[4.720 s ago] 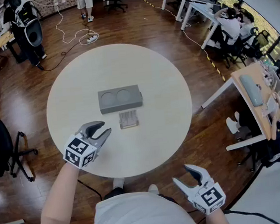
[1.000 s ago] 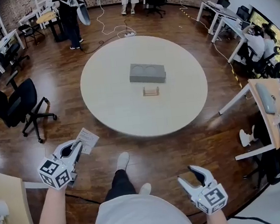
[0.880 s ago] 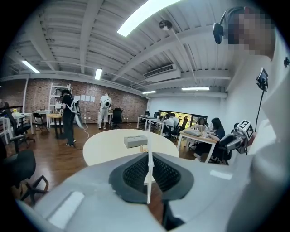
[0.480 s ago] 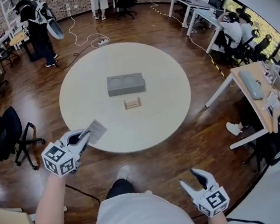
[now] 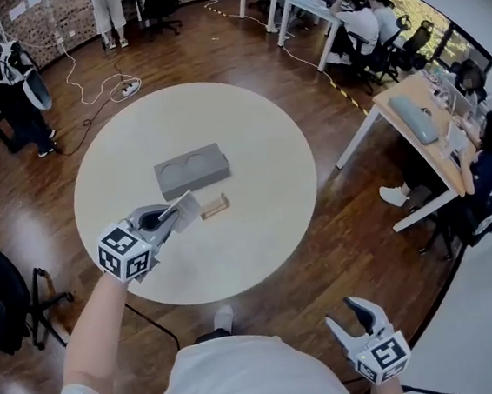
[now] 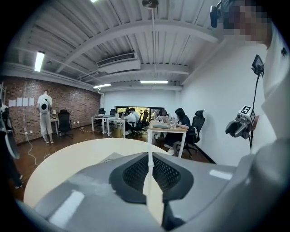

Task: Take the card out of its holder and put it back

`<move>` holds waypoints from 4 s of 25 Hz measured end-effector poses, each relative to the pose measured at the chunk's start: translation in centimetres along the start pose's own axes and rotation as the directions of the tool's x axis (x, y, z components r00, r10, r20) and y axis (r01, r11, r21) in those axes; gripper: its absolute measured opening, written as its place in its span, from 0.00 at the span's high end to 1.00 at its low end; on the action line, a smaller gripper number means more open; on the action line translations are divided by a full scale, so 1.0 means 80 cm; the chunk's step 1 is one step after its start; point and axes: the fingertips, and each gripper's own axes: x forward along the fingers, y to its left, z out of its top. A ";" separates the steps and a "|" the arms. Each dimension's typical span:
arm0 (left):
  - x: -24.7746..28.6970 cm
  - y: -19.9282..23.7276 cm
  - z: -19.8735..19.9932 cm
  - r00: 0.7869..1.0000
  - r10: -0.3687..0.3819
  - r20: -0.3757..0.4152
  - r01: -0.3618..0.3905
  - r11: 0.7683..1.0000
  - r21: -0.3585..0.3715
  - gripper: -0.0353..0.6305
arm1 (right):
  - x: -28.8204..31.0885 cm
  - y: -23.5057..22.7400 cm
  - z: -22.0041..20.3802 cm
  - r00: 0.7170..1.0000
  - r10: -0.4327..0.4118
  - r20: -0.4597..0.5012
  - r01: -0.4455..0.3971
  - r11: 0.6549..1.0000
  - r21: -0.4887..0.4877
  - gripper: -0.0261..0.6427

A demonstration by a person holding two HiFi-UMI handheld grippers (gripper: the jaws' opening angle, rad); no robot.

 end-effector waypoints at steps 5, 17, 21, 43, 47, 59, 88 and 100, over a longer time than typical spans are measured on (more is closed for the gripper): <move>0.068 0.026 -0.003 0.993 -0.113 -0.029 0.113 0.993 0.026 0.92 | 0.000 0.013 0.001 0.994 -0.111 -0.025 0.112 0.991 0.072 0.62; 0.159 0.058 -0.043 0.974 -0.208 -0.093 0.210 0.978 0.011 0.92 | -0.009 0.033 -0.011 0.964 -0.236 -0.121 0.253 0.955 0.153 0.62; 0.167 0.064 -0.054 0.971 -0.215 -0.106 0.216 0.976 -0.006 0.92 | -0.002 0.037 -0.007 0.963 -0.236 -0.129 0.254 0.955 0.152 0.62; 0.181 0.068 -0.071 0.959 -0.250 -0.133 0.253 0.967 0.003 0.92 | 0.021 0.034 -0.002 0.965 -0.225 -0.133 0.245 0.957 0.158 0.62; 0.189 0.065 -0.088 0.955 -0.258 -0.147 0.261 0.965 -0.001 0.92 | 0.021 0.033 -0.003 0.966 -0.219 -0.140 0.241 0.958 0.158 0.62; 0.202 0.069 -0.118 0.952 -0.247 -0.181 0.251 0.968 0.001 0.91 | 0.016 0.025 -0.001 0.962 -0.208 -0.175 0.237 0.958 0.162 0.62; -0.131 -0.216 -0.110 0.874 0.483 -0.048 -0.480 0.845 -0.238 0.73 | -0.053 -0.068 -0.050 0.952 0.304 -0.033 -0.305 0.937 -0.169 0.62; -0.161 -0.434 -0.136 0.874 0.476 -0.102 -0.484 0.828 -0.285 0.74 | -0.115 -0.031 -0.080 0.897 0.443 -0.006 -0.433 0.874 -0.218 0.62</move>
